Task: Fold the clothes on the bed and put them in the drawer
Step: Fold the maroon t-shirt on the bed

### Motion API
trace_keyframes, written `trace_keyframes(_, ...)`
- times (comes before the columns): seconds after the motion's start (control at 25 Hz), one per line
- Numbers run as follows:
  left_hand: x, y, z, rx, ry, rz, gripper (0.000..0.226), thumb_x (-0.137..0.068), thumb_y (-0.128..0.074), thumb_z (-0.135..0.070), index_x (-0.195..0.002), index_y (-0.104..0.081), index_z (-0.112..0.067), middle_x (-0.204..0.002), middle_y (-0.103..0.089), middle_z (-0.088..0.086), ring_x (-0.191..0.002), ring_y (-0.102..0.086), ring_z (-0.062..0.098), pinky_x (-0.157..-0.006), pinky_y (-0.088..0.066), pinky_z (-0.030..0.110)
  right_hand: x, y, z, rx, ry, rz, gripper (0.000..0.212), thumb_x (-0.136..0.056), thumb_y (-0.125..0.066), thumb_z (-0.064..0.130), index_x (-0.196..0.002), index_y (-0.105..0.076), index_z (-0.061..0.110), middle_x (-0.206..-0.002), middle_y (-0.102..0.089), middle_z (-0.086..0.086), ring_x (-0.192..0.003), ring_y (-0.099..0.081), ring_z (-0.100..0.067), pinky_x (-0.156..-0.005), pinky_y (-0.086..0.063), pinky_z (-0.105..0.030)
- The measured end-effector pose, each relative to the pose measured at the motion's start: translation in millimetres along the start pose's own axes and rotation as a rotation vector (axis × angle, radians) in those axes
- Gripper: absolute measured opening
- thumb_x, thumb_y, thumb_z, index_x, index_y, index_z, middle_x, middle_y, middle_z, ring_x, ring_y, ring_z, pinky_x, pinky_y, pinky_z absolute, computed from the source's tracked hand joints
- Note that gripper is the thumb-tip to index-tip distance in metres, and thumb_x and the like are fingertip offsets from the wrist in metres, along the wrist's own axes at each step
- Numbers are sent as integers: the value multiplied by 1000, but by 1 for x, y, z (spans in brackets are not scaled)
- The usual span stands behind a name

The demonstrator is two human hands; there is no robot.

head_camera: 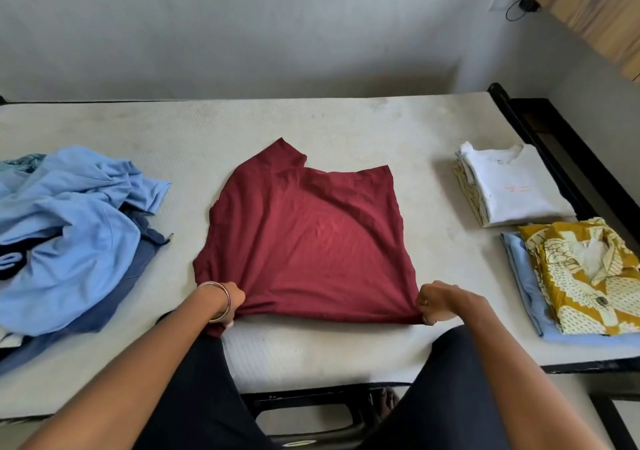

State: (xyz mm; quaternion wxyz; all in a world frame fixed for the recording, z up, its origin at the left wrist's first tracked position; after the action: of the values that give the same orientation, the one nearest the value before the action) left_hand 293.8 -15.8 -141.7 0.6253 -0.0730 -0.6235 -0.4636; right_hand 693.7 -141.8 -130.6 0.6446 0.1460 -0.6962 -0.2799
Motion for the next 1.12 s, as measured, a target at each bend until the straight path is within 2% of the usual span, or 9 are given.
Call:
trace_keyframes(0.16, -4, 30, 34, 118, 103, -74, 59, -84, -70, -34, -134, -47, -16, -137, -47, 11, -120, -55, 29, -97, -46, 34, -19, 26, -22, -242, -12, -88, 8, -83, -65, 20, -91, -65, 17, -99, -64, -4, -92, -57, -24, -73, -44, -32)
trace_keyframes(0.32, -13, 80, 70, 174, 333, -537, 40, -86, -66, -29, -125, -55, -27, -123, -58, 3, -115, -56, 25, -97, -38, 41, -50, 67, -30, -483, -84, -390, 19, -90, -61, 17, -109, -67, 15, -111, -66, -10, -109, -56, -30, -86, -46, -36)
trace_keyframes(0.44, -21, 90, 72, 307, 492, -819, 64, -76, -76, -31, -133, -48, -24, -128, -52, 8, -119, -47, 29, -97, -33, 48, -59, 59, -9, -701, -290, -608, 40, -94, -58, 21, -132, -49, 14, -129, -51, -17, -120, -49, -39, -97, -44, -50)
trace_keyframes(0.56, -22, 54, 52, 830, 678, -823, 52, -83, -70, -37, -125, -51, -11, -124, -55, 19, -114, -52, 39, -91, -41, 50, -50, 14, 31, -957, -505, -665, 32, -99, -52, 23, -120, -53, -2, -120, -57, -27, -111, -55, -44, -89, -46, -45)
trace_keyframes(0.64, -30, 9, 30, 1344, 805, -573, 50, -90, -62, -43, -112, -58, 1, -112, -63, 27, -101, -61, 42, -85, -50, 49, -46, -21, 56, -1091, -643, -616, 38, -101, -50, 30, -111, -58, -6, -113, -61, -28, -106, -58, -45, -84, -47, -44)
trace_keyframes(0.8, -58, -52, -1, 2492, 675, -301, 30, -89, -69, -24, -78, -54, 0, -76, -59, 20, -43, -60, 18, -42, -55, 31, -51, -47, 77, -1551, -774, -570, 48, -95, -59, 43, -83, -60, -3, -81, -67, -21, -66, -69, -34, -70, -56, -38)
trace_keyframes(0.88, -67, -49, 5, 2692, 626, -423, 17, -86, -70, -6, -93, -55, -5, -94, -59, 17, -60, -64, 18, -48, -57, 29, -63, -47, 74, -1938, -777, -544, 35, -90, -71, 29, -79, -59, -2, -71, -62, -14, -52, -63, -25, -70, -60, -40)
trace_keyframes(1.04, -66, -24, 17, 2785, 682, -706, 67, -79, -71, 7, -133, -41, -20, -121, -51, 0, -97, -57, 27, -70, -54, 42, -72, -33, 67, -2358, -713, -552, 8, -89, -69, 3, -91, -61, 5, -73, -53, -2, -53, -48, -12, -49, -49, -25)
trace_keyframes(1.12, -66, -16, 23, 2801, 667, -846, 72, -77, -70, 8, -133, -39, -25, -121, -54, -7, -100, -59, 25, -73, -54, 48, -75, -20, 63, -2484, -643, -630, 10, -91, -60, 0, -90, -59, 10, -79, -60, -1, -68, -57, -14, -61, -57, -32)
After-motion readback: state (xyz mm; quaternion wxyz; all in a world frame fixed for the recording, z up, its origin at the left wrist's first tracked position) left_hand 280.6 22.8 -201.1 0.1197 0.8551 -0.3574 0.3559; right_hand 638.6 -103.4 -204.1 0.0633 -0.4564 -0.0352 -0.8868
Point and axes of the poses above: each hand's wrist, its own x-axis away from the middle knuckle, its own y-axis out of the back of the hand, z = x × y, the point moved 4 cm from there along -x, towards the middle knuckle
